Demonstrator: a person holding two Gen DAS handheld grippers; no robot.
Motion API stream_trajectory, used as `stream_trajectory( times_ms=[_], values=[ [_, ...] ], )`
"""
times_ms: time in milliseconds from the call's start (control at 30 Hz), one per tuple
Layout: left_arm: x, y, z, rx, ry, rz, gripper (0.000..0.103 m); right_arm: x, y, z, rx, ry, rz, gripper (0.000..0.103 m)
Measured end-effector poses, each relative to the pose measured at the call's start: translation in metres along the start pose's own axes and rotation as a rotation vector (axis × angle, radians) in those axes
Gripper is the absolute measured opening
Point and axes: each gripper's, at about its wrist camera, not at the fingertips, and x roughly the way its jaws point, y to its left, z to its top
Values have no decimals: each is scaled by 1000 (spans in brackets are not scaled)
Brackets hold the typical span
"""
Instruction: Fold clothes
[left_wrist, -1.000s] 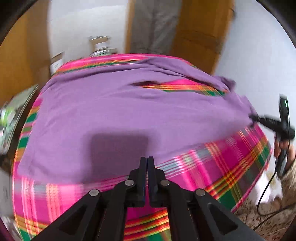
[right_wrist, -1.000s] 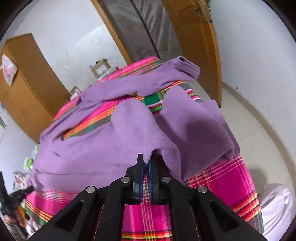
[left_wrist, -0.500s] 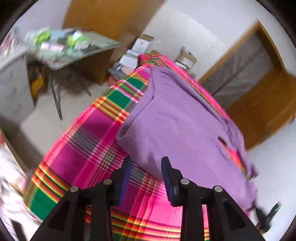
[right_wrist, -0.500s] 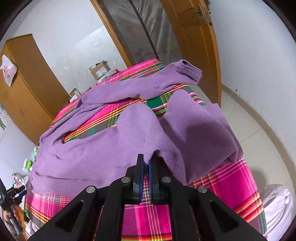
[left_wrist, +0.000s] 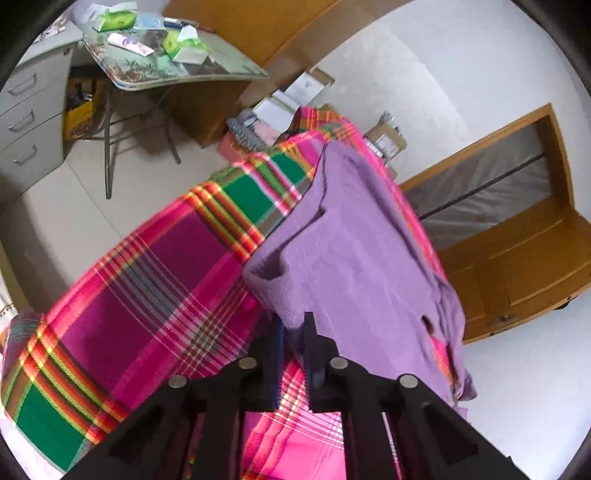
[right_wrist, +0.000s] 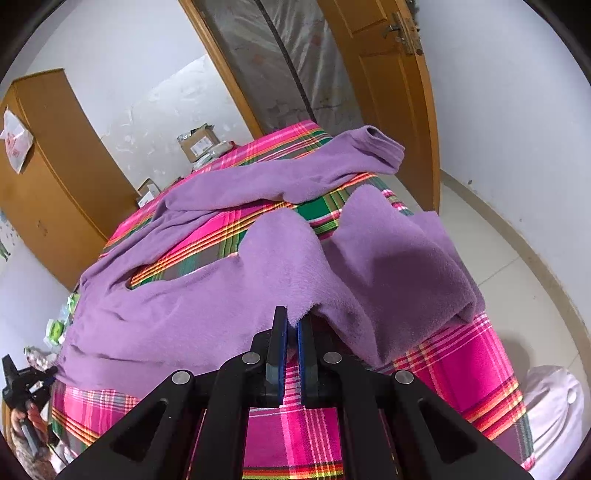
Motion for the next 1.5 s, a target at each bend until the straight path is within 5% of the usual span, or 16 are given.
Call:
stream_trajectory(
  times_ms=[333, 700, 833, 1067, 1267, 1500],
  values=[
    [-31, -5, 4, 20, -72, -37, 5, -23, 2, -2, 32, 10, 61, 5],
    [-12, 9, -1, 37, -7, 115, 7, 1, -14, -24, 14, 126, 12, 9],
    [-18, -14, -8, 150, -31, 181, 10, -13, -23, -22, 1, 111, 57, 17],
    [-42, -69, -25, 313, -137, 151, 22, -44, -43, -16, -13, 29, 91, 19],
    [-15, -128, -52, 479, -51, 18, 26, -43, -85, 7, 99, -77, -25, 29],
    [59, -192, -105, 638, 168, -81, 27, -8, -109, 29, 97, -47, -36, 38]
  ],
)
